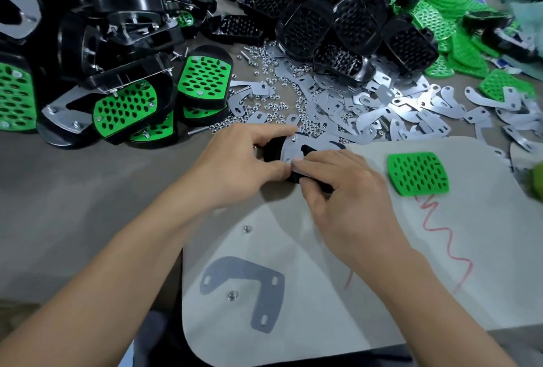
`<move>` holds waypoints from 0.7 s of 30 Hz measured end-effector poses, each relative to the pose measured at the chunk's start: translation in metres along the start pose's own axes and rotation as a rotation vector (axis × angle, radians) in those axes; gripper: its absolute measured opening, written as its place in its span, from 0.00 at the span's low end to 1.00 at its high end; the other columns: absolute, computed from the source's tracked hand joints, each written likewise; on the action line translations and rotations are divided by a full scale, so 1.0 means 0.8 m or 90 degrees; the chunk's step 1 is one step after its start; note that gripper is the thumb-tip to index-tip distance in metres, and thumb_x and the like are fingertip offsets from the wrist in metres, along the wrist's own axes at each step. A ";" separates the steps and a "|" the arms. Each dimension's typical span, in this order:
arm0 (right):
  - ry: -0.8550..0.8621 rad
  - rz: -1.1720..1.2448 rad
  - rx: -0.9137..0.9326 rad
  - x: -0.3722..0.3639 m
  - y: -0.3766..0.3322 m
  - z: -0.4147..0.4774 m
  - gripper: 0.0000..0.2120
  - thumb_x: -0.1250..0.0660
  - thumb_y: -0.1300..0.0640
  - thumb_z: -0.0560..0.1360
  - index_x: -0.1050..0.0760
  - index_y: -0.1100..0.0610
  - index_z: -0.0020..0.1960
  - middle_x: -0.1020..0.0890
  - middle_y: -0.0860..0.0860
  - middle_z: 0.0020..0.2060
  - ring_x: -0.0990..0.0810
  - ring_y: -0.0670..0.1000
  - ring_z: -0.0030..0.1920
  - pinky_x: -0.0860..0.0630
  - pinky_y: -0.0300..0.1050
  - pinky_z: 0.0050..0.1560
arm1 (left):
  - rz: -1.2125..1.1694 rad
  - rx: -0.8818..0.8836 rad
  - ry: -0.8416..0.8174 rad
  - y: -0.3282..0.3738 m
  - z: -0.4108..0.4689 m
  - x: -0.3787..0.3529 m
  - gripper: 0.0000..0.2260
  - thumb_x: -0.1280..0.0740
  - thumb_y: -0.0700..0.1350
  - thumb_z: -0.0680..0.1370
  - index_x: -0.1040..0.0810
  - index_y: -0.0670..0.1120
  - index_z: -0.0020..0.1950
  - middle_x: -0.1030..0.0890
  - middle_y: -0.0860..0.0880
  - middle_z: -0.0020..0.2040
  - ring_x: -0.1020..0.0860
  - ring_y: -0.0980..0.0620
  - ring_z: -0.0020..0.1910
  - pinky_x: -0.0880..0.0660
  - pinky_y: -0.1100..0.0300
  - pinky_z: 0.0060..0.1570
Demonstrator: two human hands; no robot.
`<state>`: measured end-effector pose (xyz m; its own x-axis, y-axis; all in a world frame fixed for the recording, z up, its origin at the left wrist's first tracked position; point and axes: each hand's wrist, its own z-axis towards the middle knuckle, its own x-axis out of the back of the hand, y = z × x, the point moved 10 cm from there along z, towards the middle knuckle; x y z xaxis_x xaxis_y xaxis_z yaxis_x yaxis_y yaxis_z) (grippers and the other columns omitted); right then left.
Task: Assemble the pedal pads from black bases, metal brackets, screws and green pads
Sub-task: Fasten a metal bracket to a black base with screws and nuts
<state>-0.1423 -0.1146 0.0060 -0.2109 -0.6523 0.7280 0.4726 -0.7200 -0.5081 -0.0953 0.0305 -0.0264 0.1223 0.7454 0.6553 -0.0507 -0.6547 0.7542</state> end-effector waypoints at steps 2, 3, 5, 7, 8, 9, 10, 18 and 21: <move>-0.009 0.027 -0.046 0.002 0.008 0.003 0.10 0.27 0.66 0.72 0.14 0.53 0.49 0.14 0.46 0.46 0.20 0.48 0.49 0.25 0.44 0.55 | -0.023 0.019 0.009 -0.002 0.002 0.001 0.27 0.20 0.46 0.69 0.19 0.63 0.65 0.21 0.69 0.46 0.25 0.65 0.49 0.34 0.79 0.43; -0.021 0.049 -0.070 0.003 0.013 0.006 0.10 0.27 0.65 0.72 0.14 0.52 0.48 0.14 0.44 0.46 0.20 0.46 0.49 0.24 0.43 0.55 | -0.036 0.024 0.013 -0.004 0.002 0.000 0.27 0.20 0.44 0.68 0.18 0.62 0.64 0.21 0.69 0.45 0.25 0.66 0.48 0.34 0.80 0.43; -0.054 0.080 -0.102 0.000 0.019 0.012 0.10 0.26 0.63 0.71 0.15 0.49 0.47 0.15 0.41 0.44 0.20 0.44 0.47 0.25 0.39 0.52 | -0.064 0.028 0.015 -0.008 0.001 -0.003 0.27 0.20 0.42 0.68 0.18 0.62 0.64 0.17 0.66 0.48 0.23 0.66 0.50 0.32 0.79 0.47; -0.073 0.075 -0.108 -0.002 0.020 0.016 0.10 0.26 0.63 0.71 0.15 0.49 0.47 0.16 0.41 0.43 0.21 0.43 0.46 0.28 0.34 0.48 | -0.094 0.030 0.012 -0.010 -0.002 -0.006 0.27 0.21 0.41 0.69 0.19 0.61 0.65 0.16 0.61 0.56 0.22 0.64 0.58 0.30 0.72 0.57; -0.072 0.073 -0.108 -0.001 0.020 0.016 0.10 0.25 0.63 0.71 0.15 0.49 0.47 0.16 0.41 0.43 0.21 0.44 0.46 0.29 0.32 0.47 | -0.107 0.033 0.013 -0.011 -0.003 -0.007 0.27 0.21 0.40 0.70 0.19 0.61 0.65 0.16 0.61 0.59 0.22 0.63 0.61 0.30 0.69 0.61; -0.067 0.073 -0.109 0.000 0.020 0.015 0.10 0.25 0.63 0.71 0.14 0.50 0.48 0.15 0.42 0.43 0.21 0.44 0.46 0.29 0.31 0.47 | -0.122 0.039 0.017 -0.013 -0.003 -0.008 0.27 0.22 0.39 0.70 0.18 0.62 0.64 0.16 0.61 0.60 0.23 0.63 0.62 0.30 0.67 0.63; -0.061 0.074 -0.108 0.001 0.021 0.014 0.09 0.25 0.63 0.72 0.14 0.51 0.48 0.15 0.42 0.43 0.21 0.44 0.47 0.28 0.32 0.48 | -0.136 0.048 0.024 -0.016 -0.003 -0.009 0.27 0.22 0.39 0.70 0.18 0.62 0.63 0.17 0.61 0.60 0.23 0.64 0.63 0.31 0.67 0.63; -0.010 0.040 -0.038 0.003 0.011 0.013 0.08 0.26 0.66 0.70 0.13 0.57 0.47 0.14 0.50 0.41 0.23 0.49 0.45 0.27 0.43 0.50 | -0.156 0.098 0.040 -0.022 0.005 -0.010 0.28 0.24 0.40 0.64 0.16 0.65 0.58 0.15 0.64 0.45 0.21 0.66 0.44 0.26 0.66 0.47; -0.054 0.028 -0.043 0.000 0.007 0.015 0.07 0.26 0.64 0.70 0.13 0.55 0.46 0.15 0.49 0.41 0.24 0.49 0.44 0.28 0.43 0.48 | -0.132 0.105 0.053 -0.018 0.003 -0.009 0.28 0.25 0.40 0.63 0.16 0.65 0.57 0.21 0.71 0.33 0.25 0.71 0.36 0.34 0.75 0.33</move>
<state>-0.1291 -0.1155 0.0087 -0.1173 -0.6636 0.7388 0.4205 -0.7072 -0.5684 -0.0931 0.0344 -0.0419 0.0314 0.8692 0.4934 0.1300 -0.4930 0.8602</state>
